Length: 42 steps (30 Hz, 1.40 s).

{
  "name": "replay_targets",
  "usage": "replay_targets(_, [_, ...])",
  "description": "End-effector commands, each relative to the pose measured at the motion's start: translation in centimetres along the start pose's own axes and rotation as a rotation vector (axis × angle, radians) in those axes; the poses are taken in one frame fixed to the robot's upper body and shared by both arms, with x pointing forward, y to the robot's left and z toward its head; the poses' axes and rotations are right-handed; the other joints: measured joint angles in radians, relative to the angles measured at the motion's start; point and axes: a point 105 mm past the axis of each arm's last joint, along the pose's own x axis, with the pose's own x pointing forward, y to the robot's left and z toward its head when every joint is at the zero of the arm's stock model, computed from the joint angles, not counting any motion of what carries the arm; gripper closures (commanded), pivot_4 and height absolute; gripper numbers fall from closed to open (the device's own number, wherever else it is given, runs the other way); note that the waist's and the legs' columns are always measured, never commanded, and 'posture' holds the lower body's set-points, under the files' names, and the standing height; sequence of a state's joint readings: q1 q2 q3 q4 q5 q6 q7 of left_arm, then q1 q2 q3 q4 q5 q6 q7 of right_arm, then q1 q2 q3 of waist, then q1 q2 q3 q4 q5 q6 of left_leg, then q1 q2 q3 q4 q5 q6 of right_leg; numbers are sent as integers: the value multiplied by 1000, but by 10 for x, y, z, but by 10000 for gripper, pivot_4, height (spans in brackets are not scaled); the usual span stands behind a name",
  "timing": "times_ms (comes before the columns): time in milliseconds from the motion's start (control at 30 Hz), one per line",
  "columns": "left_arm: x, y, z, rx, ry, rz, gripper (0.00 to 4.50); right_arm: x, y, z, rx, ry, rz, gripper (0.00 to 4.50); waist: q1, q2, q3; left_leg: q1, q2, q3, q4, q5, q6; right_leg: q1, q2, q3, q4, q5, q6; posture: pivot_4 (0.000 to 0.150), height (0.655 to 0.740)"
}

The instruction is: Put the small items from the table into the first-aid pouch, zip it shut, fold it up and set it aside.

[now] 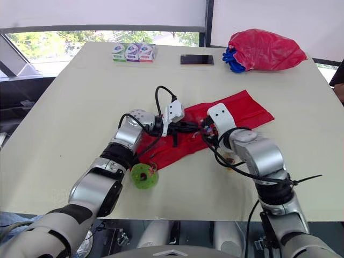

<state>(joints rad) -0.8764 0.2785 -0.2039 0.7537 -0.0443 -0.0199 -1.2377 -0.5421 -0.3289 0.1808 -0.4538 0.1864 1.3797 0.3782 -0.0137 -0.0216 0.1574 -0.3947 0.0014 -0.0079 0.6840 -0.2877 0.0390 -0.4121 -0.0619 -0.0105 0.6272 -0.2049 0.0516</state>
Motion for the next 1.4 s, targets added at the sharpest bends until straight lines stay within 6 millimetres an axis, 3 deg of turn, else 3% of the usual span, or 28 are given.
replay_targets(33, [-7,6,13,23,-41,-16,45000,-13,-3,8,-81,-114,51,27961,0,0,0,0,0,0,0,0,0,0,0,0,0,0,0,1500,7400])
replay_targets(67, [-8,6,13,25,-40,-26,45000,-14,-6,3,-107,-106,52,29690,-2,0,0,0,0,0,0,0,0,0,0,0,0,0,0,1500,7400])
replay_targets(100, [-9,6,13,29,-38,-32,45000,-14,-8,-1,-119,-97,52,36154,-2,0,0,0,0,0,0,0,0,0,0,0,0,0,0,1500,7400])
replay_targets(167, [-10,6,12,32,-38,-38,45000,-12,-9,-4,-141,-101,59,44112,-2,0,0,0,0,0,0,0,0,0,0,0,0,0,0,1500,7400])
replay_targets(333, [-10,5,14,34,-47,-51,45000,3,-7,-4,-150,-138,66,44689,-1,0,0,0,1,0,0,0,0,0,1,0,0,0,0,1500,7400])
replay_targets(633, [-6,-2,15,37,-65,-83,45000,42,5,28,-179,-304,73,44689,-1,0,0,0,1,1,1,0,0,0,1,1,0,0,0,1500,7400])
replay_targets(833, [-7,-3,11,54,-48,-85,45000,47,6,32,-204,-340,73,44689,0,0,0,0,1,1,1,0,0,0,1,1,0,0,0,1500,7400])
replay_targets(933, [-11,-2,7,77,-29,-80,45000,31,8,26,-217,-374,104,44689,1,0,0,0,1,1,1,0,0,0,1,1,-1,0,0,1500,7400])
replay_targets(1167, [-31,-5,-2,136,14,-128,45000,-39,5,19,-218,-541,191,44689,1,0,0,0,1,0,0,0,0,0,1,1,-1,0,0,1500,7400])
replay_targets(1400, [-57,-13,-4,184,23,-253,45000,-103,-29,-13,-160,-541,211,44689,3,-1,1,0,1,1,1,0,0,1,1,1,-1,0,0,1500,7400])
